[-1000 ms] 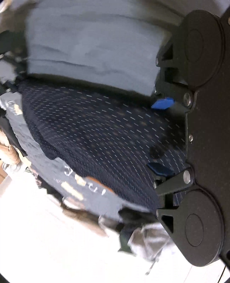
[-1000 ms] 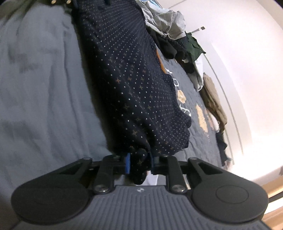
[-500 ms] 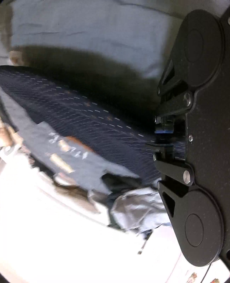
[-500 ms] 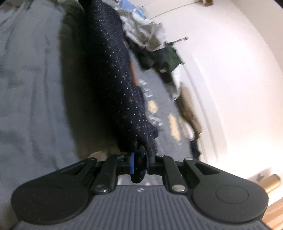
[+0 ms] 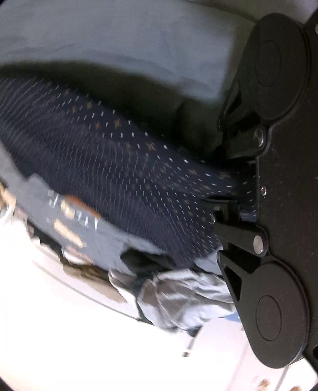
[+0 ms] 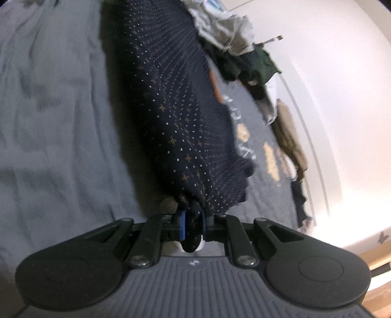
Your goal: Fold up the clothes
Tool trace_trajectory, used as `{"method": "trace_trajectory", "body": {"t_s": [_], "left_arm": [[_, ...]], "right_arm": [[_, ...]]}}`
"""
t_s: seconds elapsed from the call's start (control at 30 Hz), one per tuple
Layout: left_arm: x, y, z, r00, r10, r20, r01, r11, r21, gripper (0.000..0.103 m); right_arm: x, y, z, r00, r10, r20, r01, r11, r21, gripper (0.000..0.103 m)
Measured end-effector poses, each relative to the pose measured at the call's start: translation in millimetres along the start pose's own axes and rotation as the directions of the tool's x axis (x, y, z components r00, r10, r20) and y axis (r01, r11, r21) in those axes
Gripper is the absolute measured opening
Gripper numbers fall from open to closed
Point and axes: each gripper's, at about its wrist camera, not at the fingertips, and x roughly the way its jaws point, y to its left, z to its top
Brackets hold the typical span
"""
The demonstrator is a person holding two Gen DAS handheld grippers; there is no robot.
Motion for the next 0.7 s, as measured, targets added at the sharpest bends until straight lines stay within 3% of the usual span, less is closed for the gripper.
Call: {"method": "trace_trajectory", "body": {"t_s": [0.1, 0.27, 0.37, 0.5, 0.57, 0.67, 0.7], "left_arm": [[-1, -4, -2, 1.000, -0.015, -0.018, 0.015, 1.000, 0.013, 0.011], [13, -33, -8, 0.994, -0.061, -0.090, 0.071, 0.992, 0.106, 0.016], [9, -22, -8, 0.993, -0.068, -0.095, 0.074, 0.996, 0.059, 0.028], [-4, -19, -12, 0.990, -0.067, -0.121, 0.076, 0.994, 0.073, 0.038], [-11, -13, -17, 0.989, -0.061, -0.138, 0.066, 0.997, 0.036, 0.040], [-14, 1, -26, 0.986, -0.015, -0.166, 0.011, 1.000, -0.023, 0.064], [-15, 9, -28, 0.984, -0.003, -0.178, -0.008, 0.998, -0.062, 0.067]], "right_arm": [[-9, -2, -2, 1.000, -0.001, 0.010, 0.001, 1.000, -0.004, 0.011], [-1, 12, -13, 0.993, 0.106, -0.054, -0.105, 0.994, 0.018, 0.012], [-1, 10, -14, 0.990, 0.125, -0.064, -0.122, 0.991, 0.049, 0.014], [2, 2, -23, 0.982, 0.112, -0.149, -0.104, 0.993, 0.064, 0.014], [-1, -12, -28, 0.980, 0.102, -0.168, -0.075, 0.984, 0.161, 0.015], [-10, -38, -36, 0.981, 0.087, -0.173, -0.022, 0.938, 0.346, 0.016], [-12, -49, -38, 0.983, 0.088, -0.163, -0.013, 0.910, 0.414, 0.020]]}}
